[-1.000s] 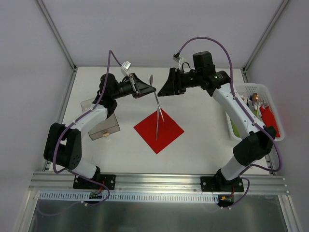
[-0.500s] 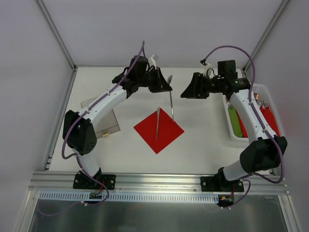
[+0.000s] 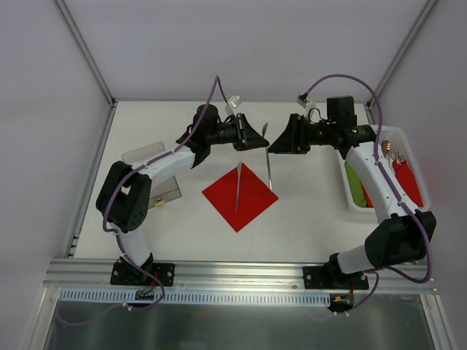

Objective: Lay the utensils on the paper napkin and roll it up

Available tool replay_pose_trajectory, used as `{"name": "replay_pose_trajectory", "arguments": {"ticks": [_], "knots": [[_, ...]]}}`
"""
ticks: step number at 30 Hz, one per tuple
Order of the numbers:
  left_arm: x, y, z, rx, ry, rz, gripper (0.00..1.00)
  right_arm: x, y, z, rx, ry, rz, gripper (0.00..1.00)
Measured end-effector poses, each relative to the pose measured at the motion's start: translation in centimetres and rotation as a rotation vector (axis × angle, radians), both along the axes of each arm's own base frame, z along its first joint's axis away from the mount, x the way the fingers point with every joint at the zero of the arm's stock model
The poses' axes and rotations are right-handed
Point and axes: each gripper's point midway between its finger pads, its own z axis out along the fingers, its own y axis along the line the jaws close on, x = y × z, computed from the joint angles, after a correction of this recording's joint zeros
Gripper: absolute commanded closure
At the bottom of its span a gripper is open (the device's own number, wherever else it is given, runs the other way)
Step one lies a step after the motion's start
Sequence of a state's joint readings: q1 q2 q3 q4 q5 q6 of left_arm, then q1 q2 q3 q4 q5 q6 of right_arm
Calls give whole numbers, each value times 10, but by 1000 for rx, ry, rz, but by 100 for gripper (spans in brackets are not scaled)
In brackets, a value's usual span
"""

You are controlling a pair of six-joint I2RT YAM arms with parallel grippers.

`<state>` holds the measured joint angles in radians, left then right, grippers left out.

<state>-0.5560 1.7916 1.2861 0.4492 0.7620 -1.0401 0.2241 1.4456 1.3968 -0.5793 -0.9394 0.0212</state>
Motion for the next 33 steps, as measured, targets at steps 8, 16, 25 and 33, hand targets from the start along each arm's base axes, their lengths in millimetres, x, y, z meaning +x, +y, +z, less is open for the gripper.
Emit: {"name": "replay_pose_trajectory", "arguments": {"ticks": [8, 16, 25, 33], "knots": [[-7, -2, 31, -144, -34, -34, 100, 3, 6, 2, 1, 7, -21, 50], [-11, 1, 51, -221, -47, -57, 100, 6, 6, 0, -7, 6, -34, 59], [-10, 3, 61, -261, -48, -62, 100, 8, 10, 6, 20, -5, -27, 76], [-8, 5, 58, -266, -32, -54, 84, 7, 14, 9, 34, 5, -24, 100]]}}
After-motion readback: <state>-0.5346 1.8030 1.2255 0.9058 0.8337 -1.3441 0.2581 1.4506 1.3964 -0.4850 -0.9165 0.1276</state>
